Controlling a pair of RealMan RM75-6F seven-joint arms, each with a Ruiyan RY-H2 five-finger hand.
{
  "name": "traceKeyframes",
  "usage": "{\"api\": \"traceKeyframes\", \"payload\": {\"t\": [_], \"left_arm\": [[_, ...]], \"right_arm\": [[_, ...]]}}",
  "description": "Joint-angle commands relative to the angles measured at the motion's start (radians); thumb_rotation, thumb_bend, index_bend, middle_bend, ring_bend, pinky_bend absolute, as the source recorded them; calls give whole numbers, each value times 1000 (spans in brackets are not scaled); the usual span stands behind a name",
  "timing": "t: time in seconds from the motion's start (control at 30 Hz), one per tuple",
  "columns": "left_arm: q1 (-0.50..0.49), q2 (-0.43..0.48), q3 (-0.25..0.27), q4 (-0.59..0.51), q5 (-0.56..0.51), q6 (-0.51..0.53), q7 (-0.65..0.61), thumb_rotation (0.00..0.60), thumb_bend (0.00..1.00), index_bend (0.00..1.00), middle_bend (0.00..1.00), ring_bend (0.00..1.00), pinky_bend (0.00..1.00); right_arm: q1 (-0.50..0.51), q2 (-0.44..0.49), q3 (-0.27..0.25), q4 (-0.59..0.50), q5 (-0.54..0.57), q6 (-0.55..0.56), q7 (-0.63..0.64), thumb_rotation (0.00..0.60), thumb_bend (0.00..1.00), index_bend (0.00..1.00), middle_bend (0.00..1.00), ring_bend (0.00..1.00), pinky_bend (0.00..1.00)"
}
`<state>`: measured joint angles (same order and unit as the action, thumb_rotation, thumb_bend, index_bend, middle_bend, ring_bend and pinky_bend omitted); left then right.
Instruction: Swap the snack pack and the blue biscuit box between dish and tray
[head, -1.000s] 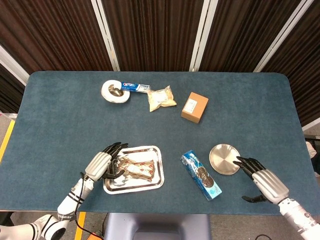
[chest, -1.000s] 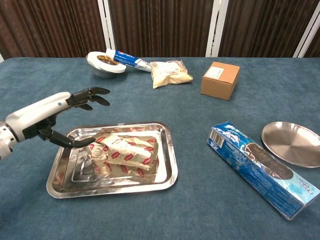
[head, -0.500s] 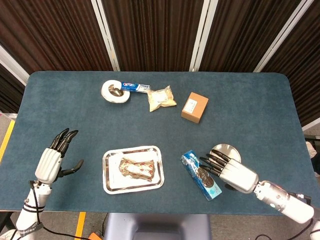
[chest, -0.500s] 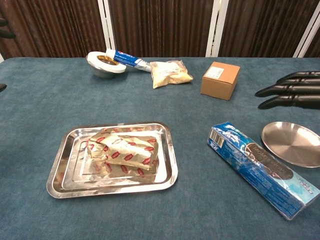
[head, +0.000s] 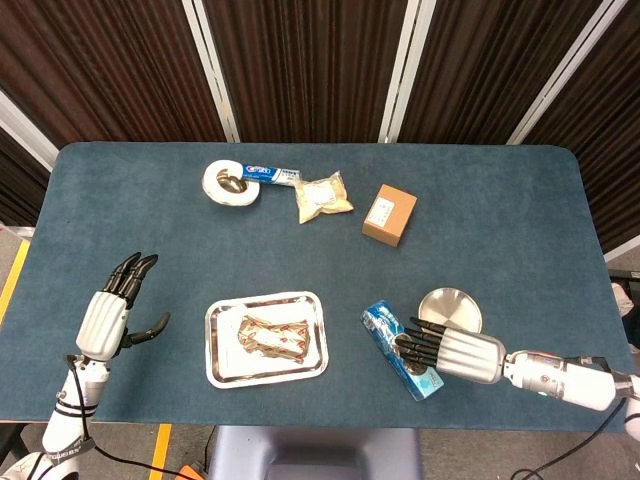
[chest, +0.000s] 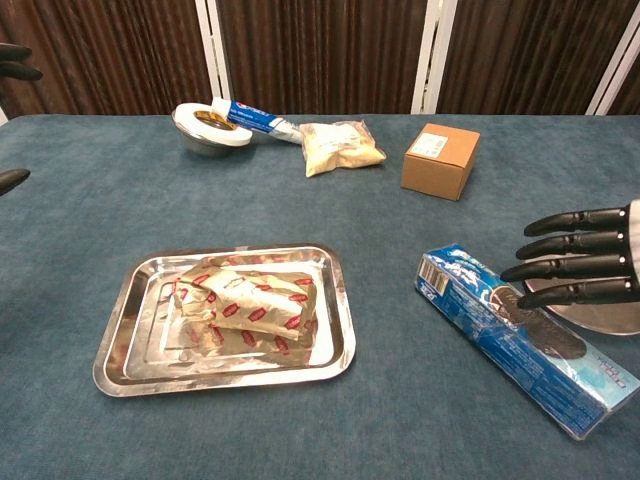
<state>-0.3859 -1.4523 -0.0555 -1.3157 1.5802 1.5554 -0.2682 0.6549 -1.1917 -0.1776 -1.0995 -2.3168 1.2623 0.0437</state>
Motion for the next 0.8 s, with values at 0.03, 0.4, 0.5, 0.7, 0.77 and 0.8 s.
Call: {"api": "traceKeyframes", "payload": {"t": [0.03, 0.4, 0.5, 0.7, 0.77, 0.8], "left_arm": [[-2, -11, -13, 8, -4, -4, 31, 600, 305, 0, 83, 14, 128], [7, -19, -24, 16, -9, -20, 87, 600, 303, 0, 83, 15, 127], [9, -16, -24, 14, -12, -30, 94, 600, 298, 0, 83, 15, 124], [13, 0, -24, -9, -22, -55, 99, 600, 293, 0, 83, 15, 103], [16, 8, -24, -25, -19, -52, 110, 600, 292, 0, 83, 14, 103], [18, 11, -24, -31, -17, -50, 115, 600, 291, 0, 83, 14, 103]], "right_arm": [[10, -110, -16, 102, 13, 47, 48, 600, 260, 0, 0, 0, 0], [27, -295, -23, 286, 64, 137, 95, 600, 275, 347, 205, 98, 138], [32, -319, -27, 312, 80, 139, 91, 600, 306, 694, 480, 368, 411], [53, -339, -46, 316, 109, 108, 99, 600, 311, 804, 578, 463, 509], [58, -343, -53, 309, 115, 105, 96, 600, 313, 825, 594, 469, 507], [58, -345, -54, 306, 118, 108, 92, 600, 315, 854, 617, 484, 516]]}}
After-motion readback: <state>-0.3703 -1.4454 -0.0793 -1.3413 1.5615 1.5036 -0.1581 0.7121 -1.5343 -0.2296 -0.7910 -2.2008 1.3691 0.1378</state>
